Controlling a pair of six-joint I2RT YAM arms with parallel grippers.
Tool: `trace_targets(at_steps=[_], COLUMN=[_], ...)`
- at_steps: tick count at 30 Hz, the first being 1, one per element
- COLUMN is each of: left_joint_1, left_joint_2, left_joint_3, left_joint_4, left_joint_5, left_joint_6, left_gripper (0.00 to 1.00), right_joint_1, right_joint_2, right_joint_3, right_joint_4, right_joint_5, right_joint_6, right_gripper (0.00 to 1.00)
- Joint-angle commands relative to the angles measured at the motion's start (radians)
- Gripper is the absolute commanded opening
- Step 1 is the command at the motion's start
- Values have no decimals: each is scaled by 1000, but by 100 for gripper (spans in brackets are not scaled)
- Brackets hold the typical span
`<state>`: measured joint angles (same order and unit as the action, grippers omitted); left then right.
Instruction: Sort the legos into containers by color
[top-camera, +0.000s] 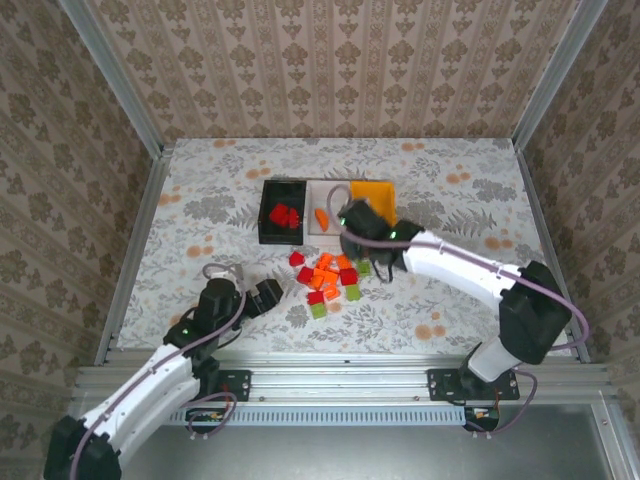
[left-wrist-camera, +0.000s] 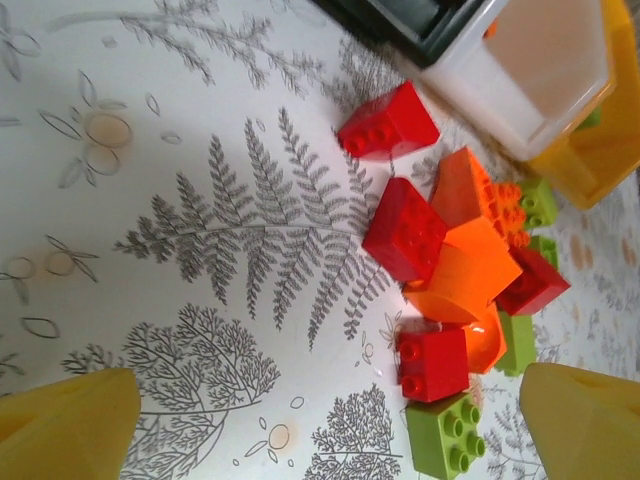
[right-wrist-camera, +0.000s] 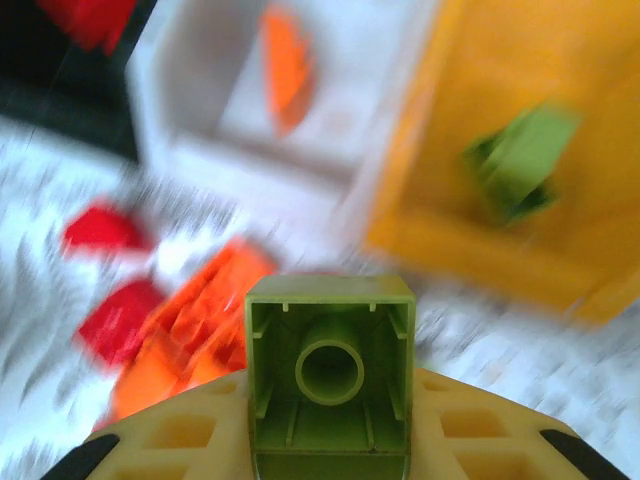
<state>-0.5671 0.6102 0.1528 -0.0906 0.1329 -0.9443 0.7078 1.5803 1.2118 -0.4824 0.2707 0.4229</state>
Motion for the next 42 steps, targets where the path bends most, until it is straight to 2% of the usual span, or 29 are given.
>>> trace_targets(at_steps=[1,7,10,17,21,24,30,33,36,39,42], left_joint_1=[-37,-75,-86,-96,-97,-99,-99,-99,-99,-95,-70], left_joint_2=[107,304,345,364,356,351,343,331,304,268,219], left_joint_3=[53,122,122,137,143,147,163,172,172,166,163], left_joint_4=[121,154,179,155,136,132,116,97,72,23,-62], left_joint_5=[45,90,81,68,62,57,56,50,29,-19,-77], left_joint_6=[2,21,10,16,16,16,19,27,34,39,37], left_gripper=[100,100,100,100,100,100,100,100,100,100,100], right_joint_1=[-88,-212,-229,-254,-254,-255,-251,-221,-149,-21,143], right_joint_2=[132,276,347,428,428,429,325,224,100,1,-11], right_joint_3=[118,254,326,352,357,359,323,250,89,-72,-162], right_joint_4=[-48,-44,-99,-90,-84,-85,-58,-13,37,69,113], right_joint_5=[6,-33,-47,-83,-84,-87,-111,-93,-57,-32,-56], right_joint_6=[-103,-120,-136,-128,-129,-131,-133,-115,-65,31,149], right_gripper=[32,32,32,35,38,51,55,54,53,51,54])
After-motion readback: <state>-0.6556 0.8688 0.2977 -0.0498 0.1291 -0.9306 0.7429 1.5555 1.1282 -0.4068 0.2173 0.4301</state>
